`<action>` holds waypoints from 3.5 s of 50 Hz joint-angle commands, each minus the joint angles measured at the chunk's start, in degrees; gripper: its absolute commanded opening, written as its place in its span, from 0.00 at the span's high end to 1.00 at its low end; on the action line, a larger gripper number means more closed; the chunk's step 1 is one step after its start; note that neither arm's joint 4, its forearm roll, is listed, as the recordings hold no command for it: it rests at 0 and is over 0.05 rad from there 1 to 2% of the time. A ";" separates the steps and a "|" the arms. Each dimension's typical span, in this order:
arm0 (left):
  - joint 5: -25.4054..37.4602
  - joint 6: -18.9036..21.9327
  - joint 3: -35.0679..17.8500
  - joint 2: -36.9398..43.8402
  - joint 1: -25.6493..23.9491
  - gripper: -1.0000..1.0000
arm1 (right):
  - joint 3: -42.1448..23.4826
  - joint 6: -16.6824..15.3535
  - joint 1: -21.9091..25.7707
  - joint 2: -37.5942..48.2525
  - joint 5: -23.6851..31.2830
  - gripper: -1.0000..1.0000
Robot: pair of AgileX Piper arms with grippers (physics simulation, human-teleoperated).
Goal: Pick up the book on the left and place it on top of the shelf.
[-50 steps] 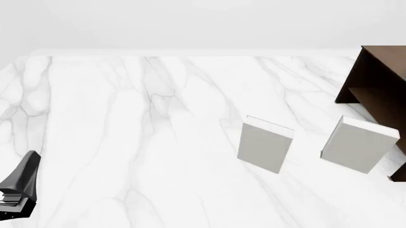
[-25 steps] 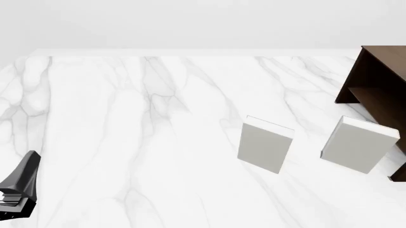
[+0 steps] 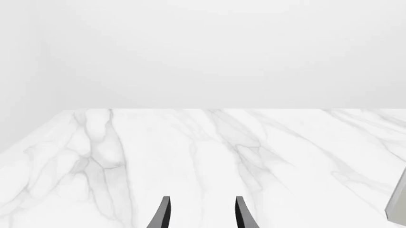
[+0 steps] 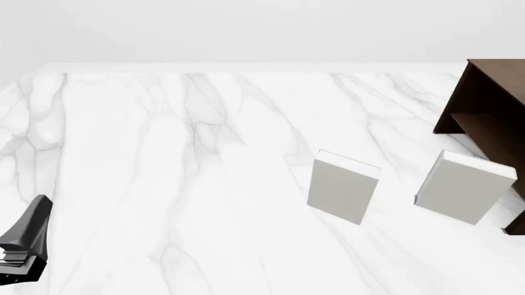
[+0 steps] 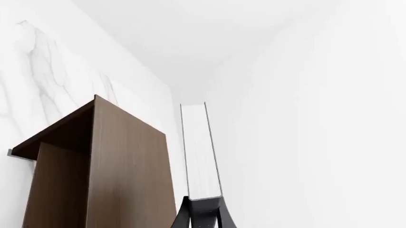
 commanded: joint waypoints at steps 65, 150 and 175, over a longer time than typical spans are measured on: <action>0.00 0.00 0.00 0.00 0.00 0.00 | -0.77 -2.27 -4.44 10.58 -7.48 1.00; 0.00 0.00 0.00 0.00 0.00 0.00 | 14.88 10.08 1.36 -3.26 -7.81 0.00; 0.00 0.00 0.00 0.00 0.00 0.00 | 16.47 13.69 3.30 -14.64 -3.31 0.00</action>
